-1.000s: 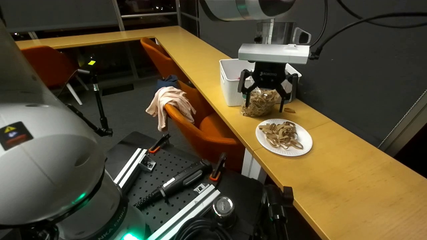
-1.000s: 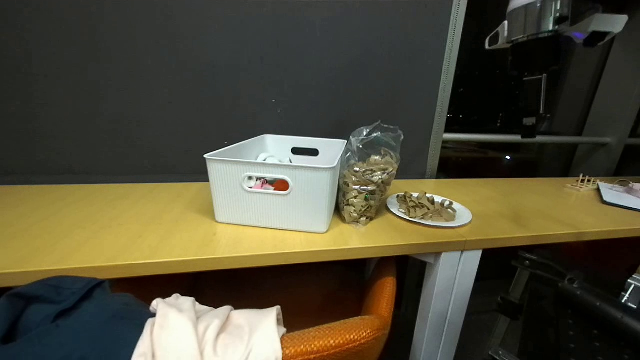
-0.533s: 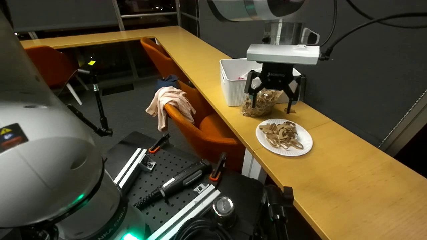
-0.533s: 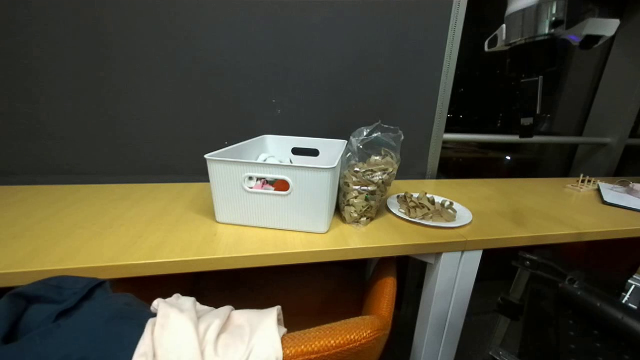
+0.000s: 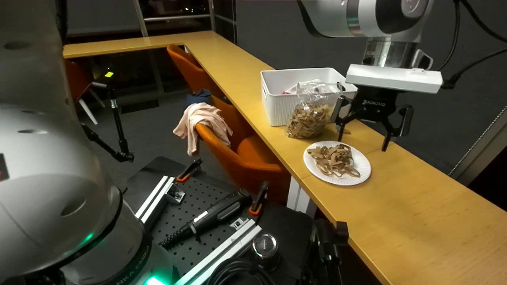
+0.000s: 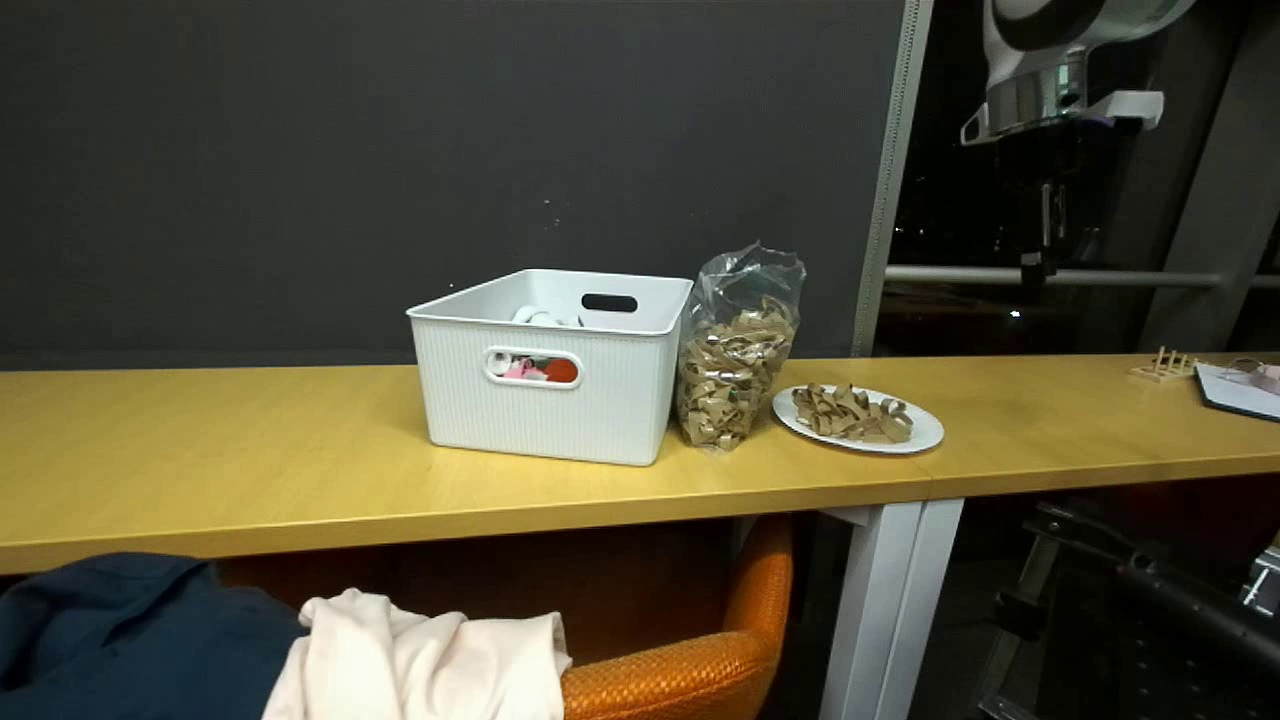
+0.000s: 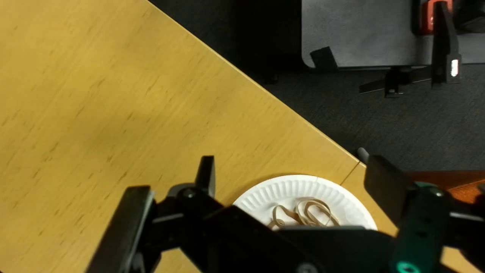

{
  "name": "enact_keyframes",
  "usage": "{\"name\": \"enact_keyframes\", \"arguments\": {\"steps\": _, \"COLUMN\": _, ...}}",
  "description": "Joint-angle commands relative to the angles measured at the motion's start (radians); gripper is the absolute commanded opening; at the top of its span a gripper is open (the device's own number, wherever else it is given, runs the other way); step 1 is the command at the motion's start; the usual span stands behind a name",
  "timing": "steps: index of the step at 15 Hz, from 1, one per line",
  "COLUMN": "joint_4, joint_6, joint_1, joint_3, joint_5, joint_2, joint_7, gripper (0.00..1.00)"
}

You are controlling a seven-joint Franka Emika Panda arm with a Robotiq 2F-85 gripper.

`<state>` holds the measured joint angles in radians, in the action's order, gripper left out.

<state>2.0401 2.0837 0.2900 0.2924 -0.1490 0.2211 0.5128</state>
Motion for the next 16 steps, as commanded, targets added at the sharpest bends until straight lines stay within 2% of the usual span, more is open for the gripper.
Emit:
{"name": "enact_keyframes", "arguments": {"steps": 1, "joint_4": -0.168, "joint_6": -0.060, "joint_1": 0.032, "joint_3": -0.033, "joint_5": 0.035, "joint_2": 0.167, "joint_7": -0.011, "gripper": 1.00}}
{"name": "enact_keyframes", "arguments": {"steps": 4, "joint_4": -0.251, "joint_6": -0.036, "joint_1": 0.050, "joint_3": -0.055, "joint_5": 0.046, "joint_2": 0.264, "joint_7": -0.027, "gripper": 1.00}}
{"name": "enact_keyframes", "arguments": {"steps": 8, "joint_4": -0.305, "joint_6": 0.084, "joint_1": 0.060, "joint_3": -0.098, "joint_5": 0.038, "joint_2": 0.358, "joint_7": -0.028, "gripper": 1.00}}
{"name": "enact_keyframes", "arguments": {"steps": 13, "joint_4": -0.277, "joint_6": 0.309, "joint_1": 0.095, "joint_3": -0.162, "joint_5": 0.098, "joint_2": 0.411, "joint_7": -0.014, "gripper": 1.00}}
{"name": "enact_keyframes", "arguments": {"steps": 16, "joint_4": -0.258, "joint_6": 0.394, "joint_1": 0.121, "joint_3": -0.209, "joint_5": 0.113, "joint_2": 0.428, "joint_7": 0.038, "gripper": 1.00}}
